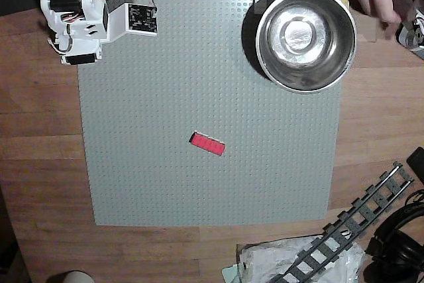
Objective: Grasp a lego block and put it in the bin.
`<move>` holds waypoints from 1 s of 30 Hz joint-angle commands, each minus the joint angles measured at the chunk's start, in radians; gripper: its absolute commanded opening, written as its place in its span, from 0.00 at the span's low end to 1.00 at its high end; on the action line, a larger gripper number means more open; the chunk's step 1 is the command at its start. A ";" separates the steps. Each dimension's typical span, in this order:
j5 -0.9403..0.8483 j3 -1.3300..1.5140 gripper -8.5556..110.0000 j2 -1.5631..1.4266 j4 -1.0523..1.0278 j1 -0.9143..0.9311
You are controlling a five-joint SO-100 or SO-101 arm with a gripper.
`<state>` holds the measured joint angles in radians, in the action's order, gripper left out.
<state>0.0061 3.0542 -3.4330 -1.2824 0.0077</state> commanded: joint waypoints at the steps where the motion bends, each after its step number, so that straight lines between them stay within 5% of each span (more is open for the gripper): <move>1: -0.009 0.000 0.07 -0.017 -0.003 -0.003; 30: -0.009 0.000 0.07 -0.017 -0.003 -0.044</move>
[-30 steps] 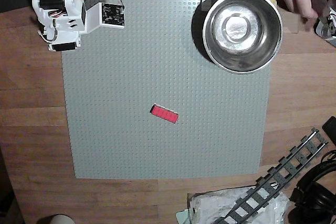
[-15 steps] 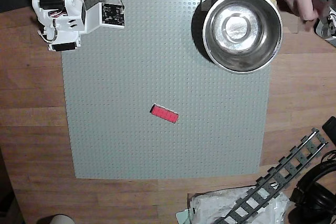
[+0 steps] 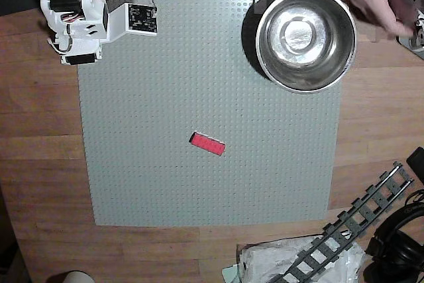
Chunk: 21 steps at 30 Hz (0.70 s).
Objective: Grasp a lego block and put it in the bin.
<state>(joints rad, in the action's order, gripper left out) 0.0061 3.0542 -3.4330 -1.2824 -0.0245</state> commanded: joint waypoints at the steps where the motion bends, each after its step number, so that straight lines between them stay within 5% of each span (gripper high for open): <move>1: -0.009 0.000 0.07 -0.017 -0.003 -0.014; 21: 0.002 0.000 0.07 -0.017 0.002 -0.097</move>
<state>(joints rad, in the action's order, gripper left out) 0.0061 3.0542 -3.4330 -1.2809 -0.0798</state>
